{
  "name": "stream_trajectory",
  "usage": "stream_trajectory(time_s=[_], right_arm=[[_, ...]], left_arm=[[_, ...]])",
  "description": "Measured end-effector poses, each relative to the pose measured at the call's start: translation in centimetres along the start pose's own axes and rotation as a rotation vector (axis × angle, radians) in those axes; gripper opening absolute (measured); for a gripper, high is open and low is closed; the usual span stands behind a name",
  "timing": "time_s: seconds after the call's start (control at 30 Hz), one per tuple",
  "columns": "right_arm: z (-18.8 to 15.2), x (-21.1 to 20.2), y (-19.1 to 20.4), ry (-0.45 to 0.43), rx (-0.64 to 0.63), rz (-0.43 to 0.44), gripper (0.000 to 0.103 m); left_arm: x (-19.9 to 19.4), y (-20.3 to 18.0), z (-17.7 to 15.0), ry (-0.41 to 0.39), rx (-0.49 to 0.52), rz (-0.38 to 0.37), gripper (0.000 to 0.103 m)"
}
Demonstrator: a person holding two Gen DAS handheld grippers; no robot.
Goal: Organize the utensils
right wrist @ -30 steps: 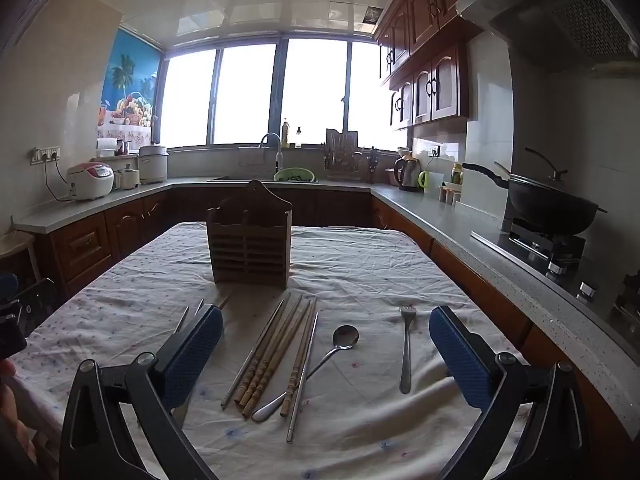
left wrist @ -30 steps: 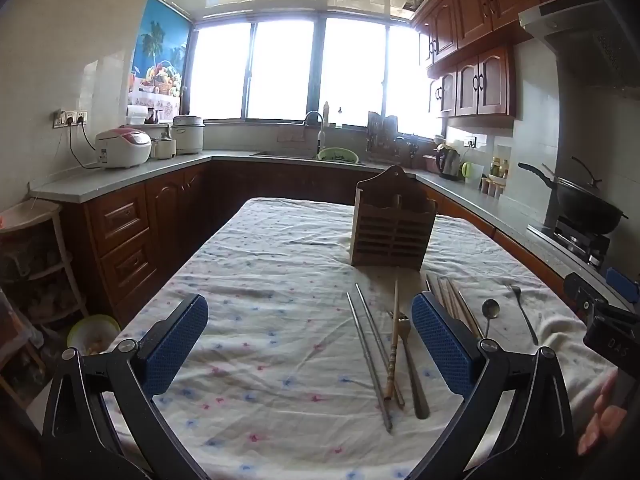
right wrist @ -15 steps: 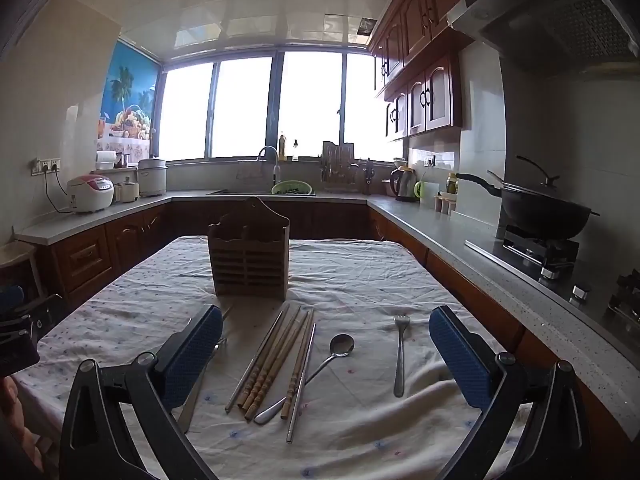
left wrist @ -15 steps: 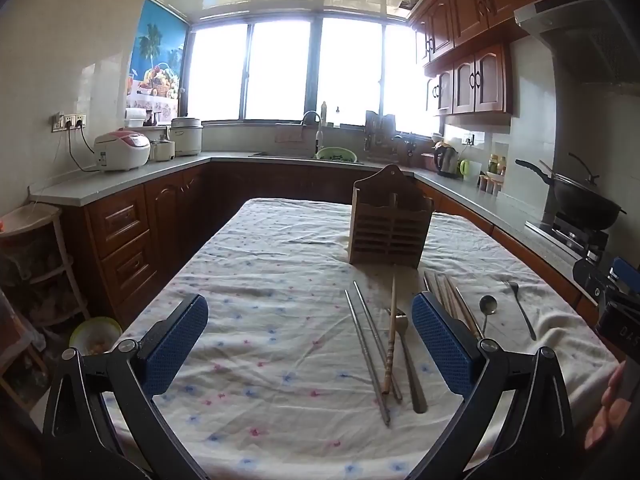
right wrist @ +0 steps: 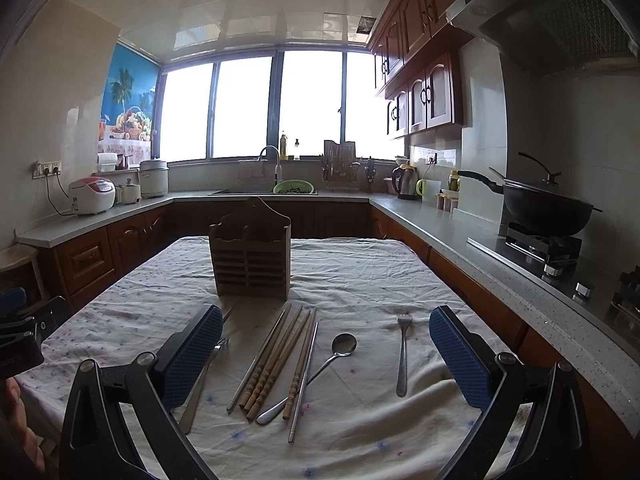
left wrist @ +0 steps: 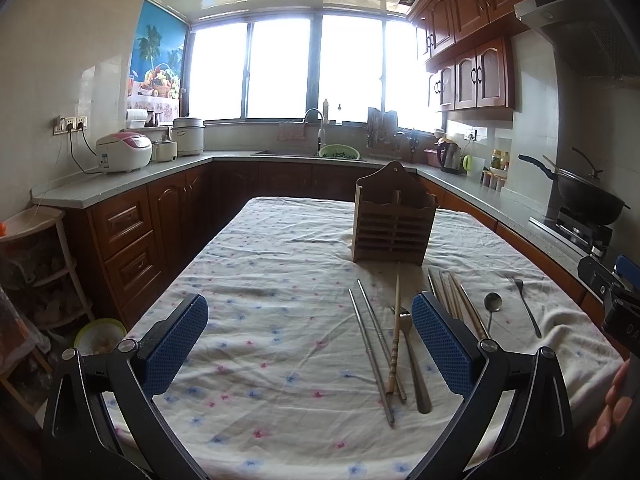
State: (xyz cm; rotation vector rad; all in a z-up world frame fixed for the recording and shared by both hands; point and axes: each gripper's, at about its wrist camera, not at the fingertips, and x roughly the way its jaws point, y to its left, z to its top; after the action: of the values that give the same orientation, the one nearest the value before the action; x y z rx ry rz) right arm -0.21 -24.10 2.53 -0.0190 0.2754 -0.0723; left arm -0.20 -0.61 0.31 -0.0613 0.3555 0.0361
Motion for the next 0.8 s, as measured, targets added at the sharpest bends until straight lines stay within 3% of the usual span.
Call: stream_trajectory(time_s=[0.8], right_arm=[[-0.10, 0.68, 0.17, 0.009, 0.008, 0.047, 0.103]], left_arm=[[0.48, 0.14, 0.52, 0.007, 0.011, 0.030, 0.103]])
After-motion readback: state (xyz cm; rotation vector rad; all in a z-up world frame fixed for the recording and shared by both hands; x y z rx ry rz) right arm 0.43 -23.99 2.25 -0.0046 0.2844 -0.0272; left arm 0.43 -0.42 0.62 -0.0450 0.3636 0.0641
